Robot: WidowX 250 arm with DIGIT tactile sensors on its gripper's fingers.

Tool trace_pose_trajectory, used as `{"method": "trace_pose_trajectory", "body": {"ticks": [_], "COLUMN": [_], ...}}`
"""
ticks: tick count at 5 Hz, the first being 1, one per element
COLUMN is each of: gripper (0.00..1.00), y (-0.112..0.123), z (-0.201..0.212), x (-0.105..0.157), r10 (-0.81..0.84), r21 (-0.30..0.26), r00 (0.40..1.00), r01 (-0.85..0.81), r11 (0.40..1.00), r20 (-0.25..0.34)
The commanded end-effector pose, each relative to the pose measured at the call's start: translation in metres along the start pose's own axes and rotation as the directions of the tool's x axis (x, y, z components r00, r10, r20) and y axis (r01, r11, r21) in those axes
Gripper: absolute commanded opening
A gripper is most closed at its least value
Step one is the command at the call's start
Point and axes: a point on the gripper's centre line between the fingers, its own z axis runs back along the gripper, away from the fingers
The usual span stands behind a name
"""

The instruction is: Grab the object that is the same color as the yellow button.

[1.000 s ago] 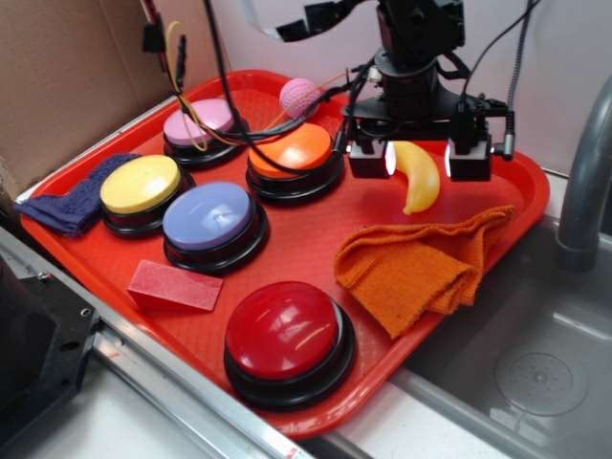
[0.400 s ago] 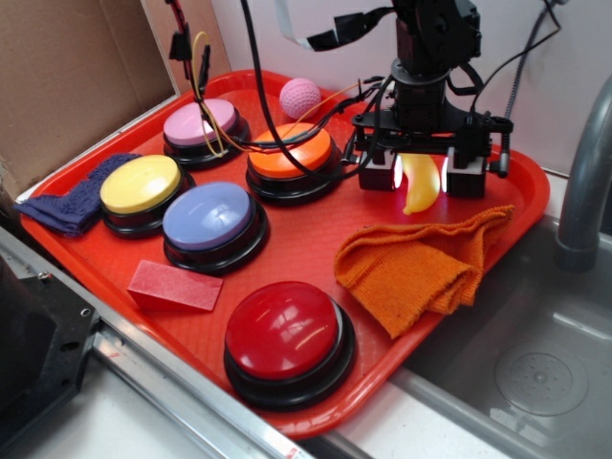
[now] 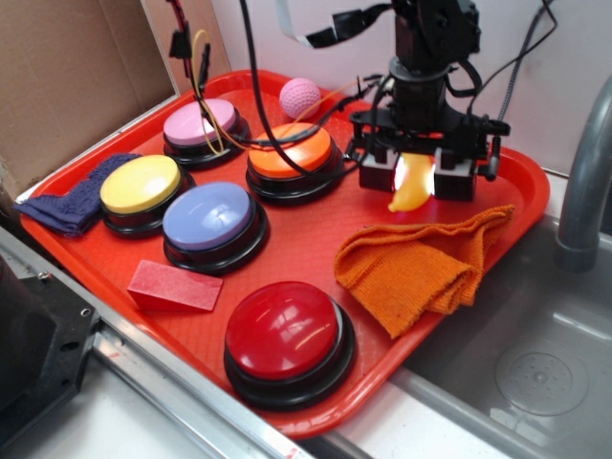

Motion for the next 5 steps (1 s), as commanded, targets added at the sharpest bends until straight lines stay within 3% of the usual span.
{"method": "trace_pose_trajectory", "body": {"ticks": [1,2,3,4,5], "gripper": [0.0,0.0,0.0,0.0,0.0], "y": [0.026,0.042,0.057,0.069,0.071], "z": [0.129,0.167,0.199,0.21,0.204], "x": [0.006,-0.002,-0.011,-0.015,-0.012], "r10": [-0.296,-0.365,-0.417,-0.414,-0.392], "r21": [-0.092,-0.189,-0.212,-0.222,-0.195], "r00": [0.955,0.931,0.904,0.902,0.914], "r01": [0.297,0.363,0.427,0.431,0.406], "r11": [0.95,0.912,0.879,0.875,0.893], "r20": [0.027,0.026,0.092,0.121,0.105]}}
